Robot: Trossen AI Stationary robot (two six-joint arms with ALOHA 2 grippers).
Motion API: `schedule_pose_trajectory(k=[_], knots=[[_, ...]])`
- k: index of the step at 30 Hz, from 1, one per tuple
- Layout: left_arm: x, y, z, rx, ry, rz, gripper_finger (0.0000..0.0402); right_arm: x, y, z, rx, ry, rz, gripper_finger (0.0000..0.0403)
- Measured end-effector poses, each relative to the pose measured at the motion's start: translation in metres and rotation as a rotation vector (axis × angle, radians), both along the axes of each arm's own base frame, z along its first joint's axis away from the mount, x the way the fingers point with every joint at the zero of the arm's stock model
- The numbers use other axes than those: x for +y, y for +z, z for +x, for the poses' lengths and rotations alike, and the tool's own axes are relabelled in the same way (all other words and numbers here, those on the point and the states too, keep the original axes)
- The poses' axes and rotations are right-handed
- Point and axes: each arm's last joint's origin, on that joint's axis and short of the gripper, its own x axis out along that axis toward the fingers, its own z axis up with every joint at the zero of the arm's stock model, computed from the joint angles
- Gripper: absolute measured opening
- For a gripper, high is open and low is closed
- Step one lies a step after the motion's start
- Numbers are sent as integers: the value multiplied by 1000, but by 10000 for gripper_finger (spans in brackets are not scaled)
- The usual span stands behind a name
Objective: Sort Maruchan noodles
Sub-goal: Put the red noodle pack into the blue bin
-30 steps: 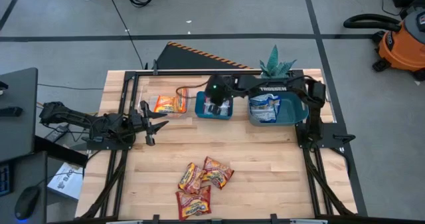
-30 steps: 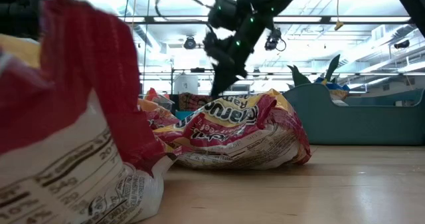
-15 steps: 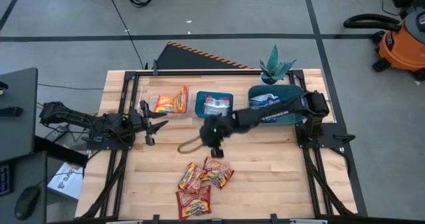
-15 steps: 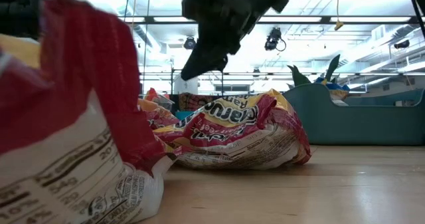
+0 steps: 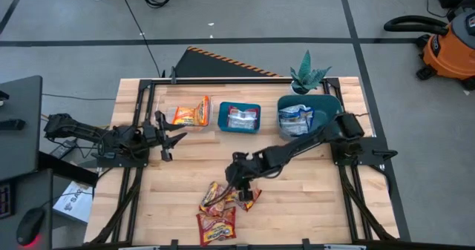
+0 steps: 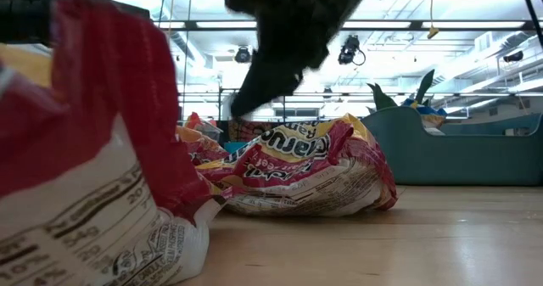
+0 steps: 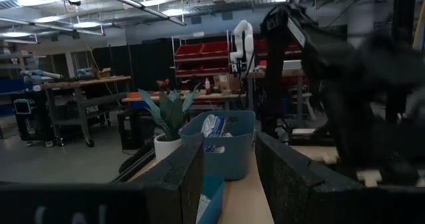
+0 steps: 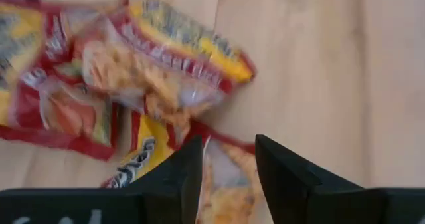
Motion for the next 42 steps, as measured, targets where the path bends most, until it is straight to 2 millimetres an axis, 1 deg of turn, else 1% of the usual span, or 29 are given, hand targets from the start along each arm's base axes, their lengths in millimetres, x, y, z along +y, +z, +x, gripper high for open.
schedule_pose_trajectory(k=[3,6,10,23,27,29,31,36,42], knots=[[0,1,0,-11,2,8,142,8,-17,6,-4,23,24,157],[0,2,0,-13,3,12,142,14,-26,8,-5,45,27,168],[0,2,0,-12,5,20,142,16,-27,9,-16,53,27,174],[0,2,-1,-12,9,35,142,17,-25,10,-46,94,-16,174],[0,2,0,-7,8,31,142,19,-32,11,-38,117,20,174],[0,2,0,-8,8,30,142,21,-39,16,-58,143,44,173],[0,2,0,-8,6,25,142,21,-48,15,-25,155,30,173],[0,1,0,-2,4,18,142,21,-54,18,-38,154,30,158],[0,0,1,3,3,16,142,18,-53,20,-59,133,5,114]])
